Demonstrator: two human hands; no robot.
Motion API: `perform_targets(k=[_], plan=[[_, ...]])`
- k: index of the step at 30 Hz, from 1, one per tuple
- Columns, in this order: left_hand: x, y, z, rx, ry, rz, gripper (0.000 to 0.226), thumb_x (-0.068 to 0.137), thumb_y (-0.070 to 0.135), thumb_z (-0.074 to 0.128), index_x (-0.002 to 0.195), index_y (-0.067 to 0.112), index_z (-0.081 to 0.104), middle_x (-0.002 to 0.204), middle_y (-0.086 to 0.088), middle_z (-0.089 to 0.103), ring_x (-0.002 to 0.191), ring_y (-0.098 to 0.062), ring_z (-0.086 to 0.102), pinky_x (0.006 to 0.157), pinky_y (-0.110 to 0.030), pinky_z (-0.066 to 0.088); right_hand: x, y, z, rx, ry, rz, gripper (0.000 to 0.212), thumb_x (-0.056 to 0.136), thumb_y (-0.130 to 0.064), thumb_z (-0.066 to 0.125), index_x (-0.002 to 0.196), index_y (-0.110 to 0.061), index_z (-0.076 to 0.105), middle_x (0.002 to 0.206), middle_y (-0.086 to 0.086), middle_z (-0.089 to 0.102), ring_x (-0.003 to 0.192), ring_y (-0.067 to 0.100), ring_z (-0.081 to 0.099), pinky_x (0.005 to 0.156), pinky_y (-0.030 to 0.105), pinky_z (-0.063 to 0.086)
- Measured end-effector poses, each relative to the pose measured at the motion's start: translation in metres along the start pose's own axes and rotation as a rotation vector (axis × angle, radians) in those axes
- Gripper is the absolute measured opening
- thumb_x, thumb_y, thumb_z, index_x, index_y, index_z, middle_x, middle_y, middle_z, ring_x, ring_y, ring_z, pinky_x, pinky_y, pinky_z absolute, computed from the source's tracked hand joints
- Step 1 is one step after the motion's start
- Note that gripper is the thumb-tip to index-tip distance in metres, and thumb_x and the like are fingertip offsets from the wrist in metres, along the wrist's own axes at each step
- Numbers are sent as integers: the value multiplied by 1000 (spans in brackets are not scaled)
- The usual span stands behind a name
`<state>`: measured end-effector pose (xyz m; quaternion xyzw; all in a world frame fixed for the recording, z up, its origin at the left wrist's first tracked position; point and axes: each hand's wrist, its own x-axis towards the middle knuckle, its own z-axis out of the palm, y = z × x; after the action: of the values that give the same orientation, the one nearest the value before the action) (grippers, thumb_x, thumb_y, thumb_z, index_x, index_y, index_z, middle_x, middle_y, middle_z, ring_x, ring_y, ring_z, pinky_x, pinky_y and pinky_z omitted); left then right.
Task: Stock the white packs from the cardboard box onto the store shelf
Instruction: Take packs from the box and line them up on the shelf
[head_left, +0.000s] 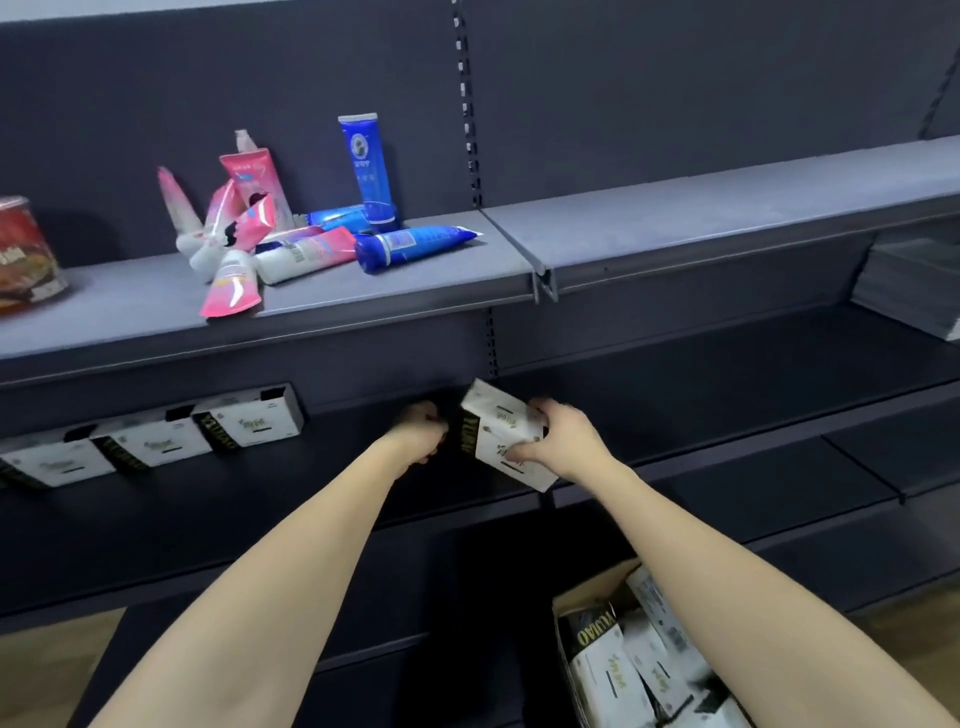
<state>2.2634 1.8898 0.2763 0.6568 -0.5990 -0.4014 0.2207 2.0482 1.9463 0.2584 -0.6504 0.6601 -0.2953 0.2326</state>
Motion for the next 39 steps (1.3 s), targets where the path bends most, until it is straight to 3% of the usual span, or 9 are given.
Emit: perform_targets(k=[7,13,16,19,24,28,32,36,39], plan=[[19,-45,-62,66,72,76,28,92,1,51,111,21,58,102,-5,63,86,-17,59,73,-28,48,49,-53,37,47,-146,26,79,63,-37,90,130,-19,53,117,-5,58,103,17,57,81,30,49],[42,-90,-114,262,111,141,26,93,4,52,118,8,60,110,-10,62,99,-23,58,79,-24,41,79,-94,84,-118,-211,4,85,69,-45,84,140,-22,44,138,1,57,123,26,56,99,36,47],[57,-115,-137,318,147,144,23,91,7,54,112,10,62,110,-9,64,98,-23,59,82,-28,47,86,-112,112,-217,-215,-41,70,73,-47,79,131,-22,48,128,3,63,117,28,60,99,39,46],[71,-139,-155,344,164,136,18,90,8,54,105,11,62,106,-9,64,95,-25,61,84,-34,51,96,-126,146,-294,-205,-71,71,73,-49,78,131,-21,48,122,4,67,115,29,61,98,38,45],[95,-177,-182,422,150,140,10,89,11,56,92,20,60,107,-9,65,96,-25,61,89,-41,54,120,-142,196,-450,-143,-70,76,76,-52,74,139,-22,42,127,4,64,119,30,57,100,39,38],[110,-201,-200,489,135,150,10,89,12,58,96,12,65,110,-10,65,101,-30,61,89,-43,53,145,-156,215,-592,-111,-40,86,79,-53,73,151,-26,34,143,8,50,132,33,41,109,49,30],[123,-216,-211,533,122,183,12,92,10,56,100,9,65,111,-10,64,103,-30,60,89,-42,53,161,-174,235,-790,-47,-13,71,82,-52,71,142,-22,47,144,11,37,130,34,33,110,53,28],[138,-221,-223,571,114,246,13,92,11,56,98,8,68,110,-11,64,101,-30,61,87,-39,53,171,-191,250,-834,-7,-10,46,91,-38,65,134,-21,57,142,9,40,128,34,36,111,55,28],[148,-223,-230,602,100,301,10,92,10,57,89,10,67,105,-10,65,96,-29,62,83,-38,54,178,-197,267,-791,57,-20,41,91,-27,65,131,-21,59,138,9,46,127,35,39,110,58,29]])
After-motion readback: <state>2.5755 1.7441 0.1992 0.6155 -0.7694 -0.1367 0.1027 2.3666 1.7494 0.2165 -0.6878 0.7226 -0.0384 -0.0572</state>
